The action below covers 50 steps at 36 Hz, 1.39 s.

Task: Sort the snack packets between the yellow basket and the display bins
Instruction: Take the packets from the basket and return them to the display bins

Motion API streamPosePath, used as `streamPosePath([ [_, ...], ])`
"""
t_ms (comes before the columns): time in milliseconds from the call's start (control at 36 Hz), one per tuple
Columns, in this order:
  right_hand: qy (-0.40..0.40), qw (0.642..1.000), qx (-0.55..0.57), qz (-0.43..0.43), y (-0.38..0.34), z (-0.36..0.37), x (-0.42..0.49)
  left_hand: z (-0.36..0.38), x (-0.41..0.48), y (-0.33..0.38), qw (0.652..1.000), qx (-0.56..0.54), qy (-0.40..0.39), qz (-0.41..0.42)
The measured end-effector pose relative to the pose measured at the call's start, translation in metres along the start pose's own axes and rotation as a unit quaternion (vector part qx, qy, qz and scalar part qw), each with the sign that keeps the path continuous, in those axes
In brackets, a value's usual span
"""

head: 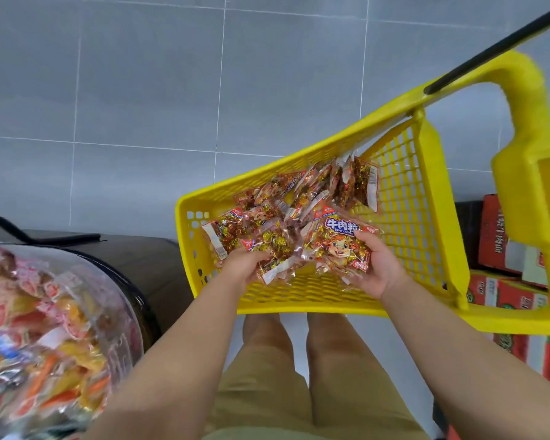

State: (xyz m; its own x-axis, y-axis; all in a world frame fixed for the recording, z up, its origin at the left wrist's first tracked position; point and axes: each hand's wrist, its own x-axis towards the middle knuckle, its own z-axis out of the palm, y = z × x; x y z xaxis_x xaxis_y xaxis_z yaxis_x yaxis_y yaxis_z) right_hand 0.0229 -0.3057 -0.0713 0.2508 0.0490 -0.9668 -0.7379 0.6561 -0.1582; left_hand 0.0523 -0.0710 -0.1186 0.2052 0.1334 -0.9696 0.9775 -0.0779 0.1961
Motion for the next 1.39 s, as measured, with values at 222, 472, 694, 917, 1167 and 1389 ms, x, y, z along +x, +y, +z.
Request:
streamPosePath([
  [222, -0.036, 0.999, 0.000, -0.014, 0.002, 0.026, -0.046, -0.053, -0.081, -0.001, 0.977, -0.139, -0.054, 0.150],
  [472, -0.136, 0.982, -0.135, -0.005, 0.012, 0.080, -0.094, -0.108, -0.173, -0.032, 0.927, -0.300, 0.036, 0.223],
  [694, -0.231, 0.927, -0.292, 0.032, 0.044, 0.137, -0.134, -0.125, -0.234, -0.112, 0.840, -0.458, 0.164, 0.241],
  [917, -0.293, 0.850, -0.431, 0.074, 0.126, 0.177, -0.153, -0.152, -0.277, -0.225, 0.748, -0.542, 0.337, 0.183],
  [1167, -0.347, 0.764, -0.541, 0.064, 0.239, 0.217, -0.184, -0.198, -0.330, -0.327, 0.647, -0.653, 0.315, 0.237],
  [1389, -0.381, 0.687, -0.619, -0.011, 0.354, 0.261, -0.226, -0.281, -0.346, -0.371, 0.657, -0.623, 0.315, 0.285],
])
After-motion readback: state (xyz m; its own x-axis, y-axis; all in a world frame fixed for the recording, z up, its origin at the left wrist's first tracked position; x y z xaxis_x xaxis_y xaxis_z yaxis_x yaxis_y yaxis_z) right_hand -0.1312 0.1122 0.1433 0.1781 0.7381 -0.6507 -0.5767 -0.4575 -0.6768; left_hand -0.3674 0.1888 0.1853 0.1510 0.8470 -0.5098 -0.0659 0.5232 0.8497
